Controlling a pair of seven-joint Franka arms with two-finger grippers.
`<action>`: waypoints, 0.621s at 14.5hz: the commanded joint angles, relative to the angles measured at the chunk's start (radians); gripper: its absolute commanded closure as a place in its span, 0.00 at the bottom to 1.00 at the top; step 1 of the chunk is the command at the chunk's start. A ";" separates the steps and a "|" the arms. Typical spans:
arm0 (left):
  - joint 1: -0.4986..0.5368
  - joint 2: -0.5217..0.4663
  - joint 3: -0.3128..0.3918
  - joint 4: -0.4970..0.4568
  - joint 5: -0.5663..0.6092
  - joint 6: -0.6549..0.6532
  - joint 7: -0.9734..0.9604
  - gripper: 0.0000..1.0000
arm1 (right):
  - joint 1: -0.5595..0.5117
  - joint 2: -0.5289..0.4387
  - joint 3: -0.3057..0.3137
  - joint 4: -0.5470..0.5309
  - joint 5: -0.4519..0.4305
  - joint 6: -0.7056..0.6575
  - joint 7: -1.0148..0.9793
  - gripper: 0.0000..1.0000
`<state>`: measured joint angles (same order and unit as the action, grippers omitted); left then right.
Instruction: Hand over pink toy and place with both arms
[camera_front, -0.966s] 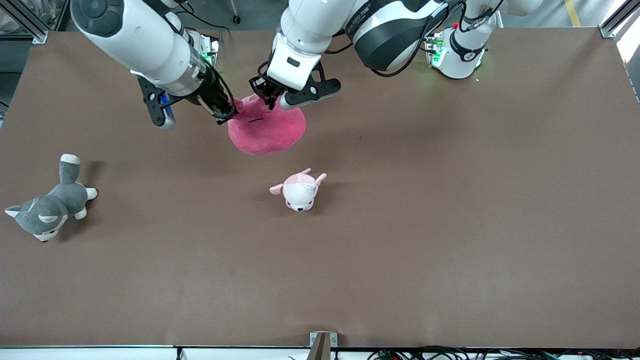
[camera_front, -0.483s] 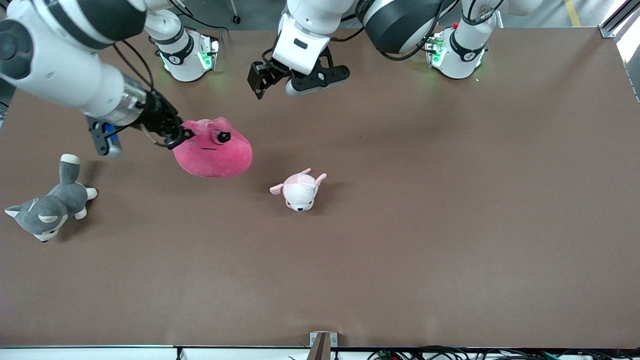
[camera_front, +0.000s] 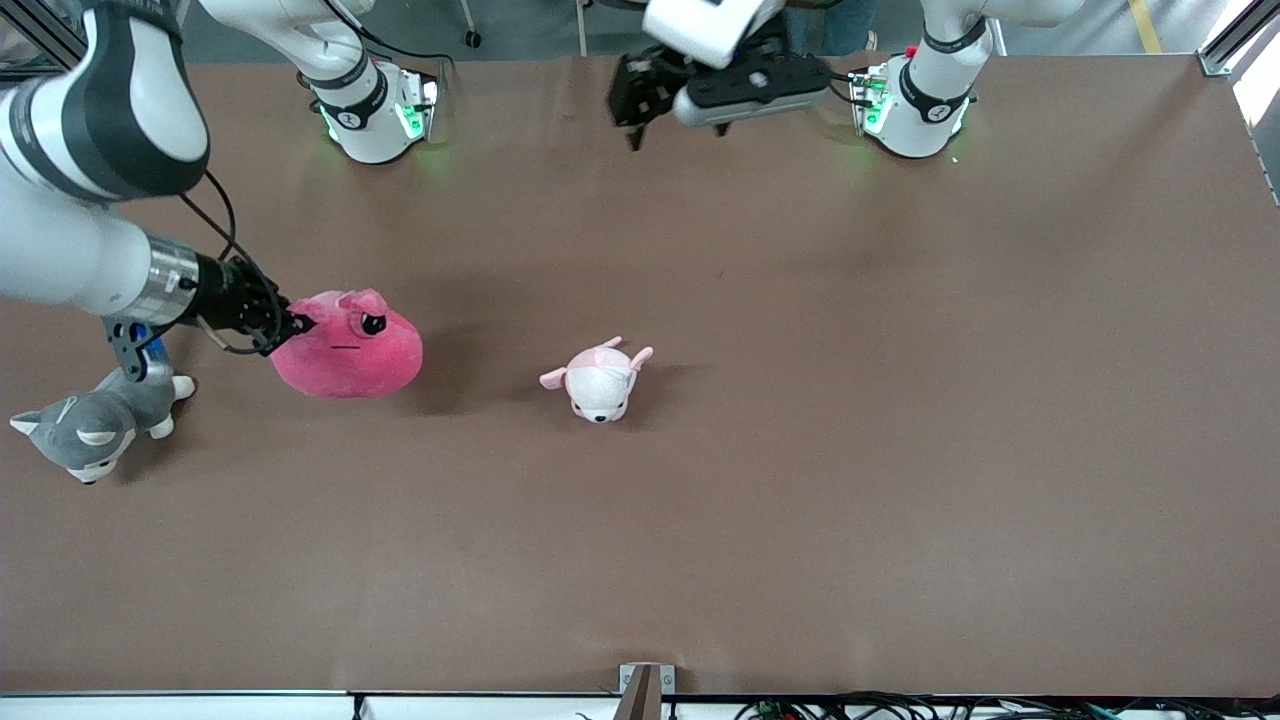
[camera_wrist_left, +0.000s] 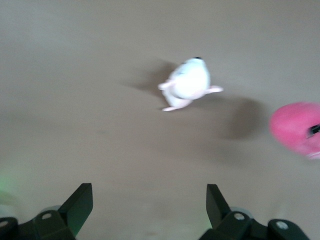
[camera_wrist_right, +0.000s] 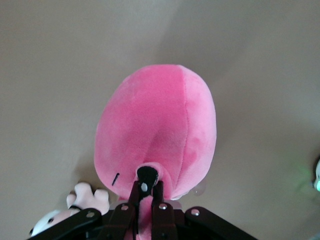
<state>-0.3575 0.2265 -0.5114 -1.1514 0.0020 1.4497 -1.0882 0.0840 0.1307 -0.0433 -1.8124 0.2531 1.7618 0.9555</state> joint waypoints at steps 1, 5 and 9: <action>0.070 -0.087 -0.001 -0.045 0.004 -0.098 0.170 0.00 | -0.050 0.009 0.017 -0.080 0.012 0.089 -0.093 0.99; 0.202 -0.169 -0.001 -0.080 0.004 -0.202 0.408 0.00 | -0.056 0.046 0.019 -0.172 0.014 0.240 -0.142 0.99; 0.371 -0.295 0.001 -0.217 0.001 -0.204 0.695 0.00 | -0.082 0.092 0.019 -0.183 0.012 0.275 -0.233 0.93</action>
<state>-0.0735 0.0242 -0.5083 -1.2641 0.0020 1.2383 -0.5287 0.0391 0.2209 -0.0392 -1.9815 0.2532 2.0268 0.7794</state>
